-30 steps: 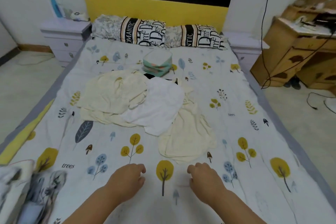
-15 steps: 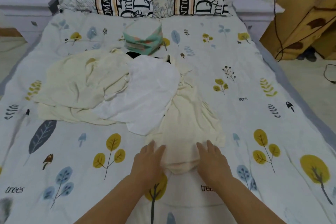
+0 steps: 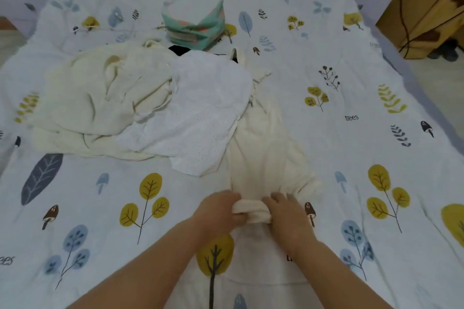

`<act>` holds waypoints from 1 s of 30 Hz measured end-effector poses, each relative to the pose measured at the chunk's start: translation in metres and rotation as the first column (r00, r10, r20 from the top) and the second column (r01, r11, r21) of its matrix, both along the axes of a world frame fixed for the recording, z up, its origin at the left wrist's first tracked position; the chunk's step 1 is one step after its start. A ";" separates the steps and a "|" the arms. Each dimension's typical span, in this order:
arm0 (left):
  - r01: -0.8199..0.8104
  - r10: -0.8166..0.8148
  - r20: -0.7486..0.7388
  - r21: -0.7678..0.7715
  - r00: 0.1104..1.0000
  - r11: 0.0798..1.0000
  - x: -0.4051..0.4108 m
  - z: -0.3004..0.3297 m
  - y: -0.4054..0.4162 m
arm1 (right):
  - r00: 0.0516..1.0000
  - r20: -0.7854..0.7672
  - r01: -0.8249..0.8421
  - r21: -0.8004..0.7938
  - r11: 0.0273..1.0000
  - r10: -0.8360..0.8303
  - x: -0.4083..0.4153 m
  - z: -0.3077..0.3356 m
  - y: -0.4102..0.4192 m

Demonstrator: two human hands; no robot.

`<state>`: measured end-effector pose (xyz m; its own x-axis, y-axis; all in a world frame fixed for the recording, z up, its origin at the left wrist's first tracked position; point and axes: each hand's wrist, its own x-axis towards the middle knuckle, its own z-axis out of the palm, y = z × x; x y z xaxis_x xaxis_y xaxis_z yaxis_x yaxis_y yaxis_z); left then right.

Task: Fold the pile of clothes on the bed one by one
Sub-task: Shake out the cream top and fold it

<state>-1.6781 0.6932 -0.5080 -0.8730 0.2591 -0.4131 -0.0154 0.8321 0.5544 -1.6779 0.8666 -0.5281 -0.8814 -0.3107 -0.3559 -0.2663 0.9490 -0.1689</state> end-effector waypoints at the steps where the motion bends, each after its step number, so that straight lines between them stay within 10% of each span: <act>1: 0.003 -0.003 0.022 0.021 1.000 1.000 0.009 0.012 -0.005 | 1.000 0.023 -0.001 -0.062 0.998 0.003 0.007 0.007 -0.003; 16: -0.390 0.475 0.043 0.638 0.879 0.664 0.051 0.282 -0.059 | 0.946 -0.155 0.222 -0.338 0.915 -0.286 0.050 0.230 -0.014; 19: -0.453 0.613 0.020 0.693 0.789 0.561 0.053 0.331 -0.074 | 0.914 -0.037 0.311 -0.578 0.754 -0.404 0.051 0.290 -0.005; 23: -0.361 0.593 -0.247 0.598 0.767 0.715 0.070 0.385 -0.093 | 0.889 0.030 0.305 -0.783 0.542 -0.458 0.062 0.383 -0.005; 30: -0.221 0.374 -0.694 0.303 0.616 0.927 0.107 0.461 -0.110 | 0.881 -0.162 0.114 -0.838 0.533 -0.444 0.094 0.516 -0.016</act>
